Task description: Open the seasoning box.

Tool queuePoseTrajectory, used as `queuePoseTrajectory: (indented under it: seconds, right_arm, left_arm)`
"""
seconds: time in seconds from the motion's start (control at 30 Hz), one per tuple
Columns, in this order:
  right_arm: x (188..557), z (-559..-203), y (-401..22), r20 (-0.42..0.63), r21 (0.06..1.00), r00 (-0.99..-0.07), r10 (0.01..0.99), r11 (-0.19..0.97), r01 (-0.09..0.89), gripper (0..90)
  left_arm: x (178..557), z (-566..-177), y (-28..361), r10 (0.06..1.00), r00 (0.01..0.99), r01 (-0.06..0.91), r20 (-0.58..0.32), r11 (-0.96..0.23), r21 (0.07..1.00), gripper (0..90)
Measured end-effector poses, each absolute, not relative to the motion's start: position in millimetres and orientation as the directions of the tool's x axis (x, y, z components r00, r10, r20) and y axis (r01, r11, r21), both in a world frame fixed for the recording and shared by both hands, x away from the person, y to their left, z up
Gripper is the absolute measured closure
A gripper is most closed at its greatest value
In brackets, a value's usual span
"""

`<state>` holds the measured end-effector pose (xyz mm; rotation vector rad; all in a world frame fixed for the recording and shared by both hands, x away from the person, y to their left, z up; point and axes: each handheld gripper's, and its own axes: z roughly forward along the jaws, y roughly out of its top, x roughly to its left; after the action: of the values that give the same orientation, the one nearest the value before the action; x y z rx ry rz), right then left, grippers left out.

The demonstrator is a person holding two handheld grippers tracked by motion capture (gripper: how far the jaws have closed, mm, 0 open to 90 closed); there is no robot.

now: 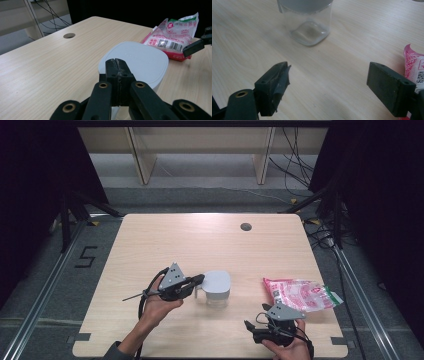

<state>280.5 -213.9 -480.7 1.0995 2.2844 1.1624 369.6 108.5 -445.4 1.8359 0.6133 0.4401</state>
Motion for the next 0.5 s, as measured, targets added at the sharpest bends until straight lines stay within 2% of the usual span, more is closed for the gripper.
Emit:
queuePoseTrajectory:
  seconds: [0.07,0.13,0.27,0.3,0.37,0.43,0.47,0.5]
  right_arm:
    - [283.0,-481.3,-215.7,-0.011,0.805,-0.654,0.757,0.394,0.443,20.3]
    - [283.9,-480.6,-216.1,-0.023,0.822,-0.628,0.778,0.372,0.431,19.4]
    - [282.7,-477.4,-216.4,0.004,0.838,-0.615,0.788,0.333,0.432,18.7]
    - [286.8,-476.4,-218.6,-0.048,0.852,-0.633,0.772,0.363,0.378,16.7]
    - [287.8,-476.3,-215.9,-0.01,0.855,-0.638,0.77,0.337,0.394,16.3]
    - [291.3,-474.7,-215.4,-0.039,0.861,-0.65,0.759,0.356,0.364,18.8]
    - [290.0,-473.4,-212.1,0.003,0.855,-0.639,0.769,0.33,0.401,21.7]
    - [294.2,-473.2,-211.9,-0.019,0.858,-0.659,0.752,0.351,0.375,25.1]
  left_arm:
    - [369.8,-445.7,108.5,0.598,0.801,0.198,0.001,-0.266,0.943,88.9]
    - [369.4,-446.0,108.4,0.604,0.797,0.205,-0.008,-0.259,0.944,88.9]
    - [370.6,-446.6,110.1,0.605,0.796,0.196,0.001,-0.26,0.946,88.9]
    - [370.6,-447.0,110.7,0.609,0.793,0.2,-0.005,-0.253,0.947,88.9]
    - [370.5,-447.3,111.2,0.607,0.794,0.196,-0.002,-0.253,0.947,88.9]
    - [370.3,-447.6,111.7,0.609,0.793,0.199,-0.005,-0.251,0.947,88.9]
    - [370.3,-447.7,111.8,0.609,0.793,0.199,-0.005,-0.251,0.947,88.8]
    - [370.1,-447.7,111.9,0.609,0.793,0.198,-0.004,-0.252,0.947,88.9]
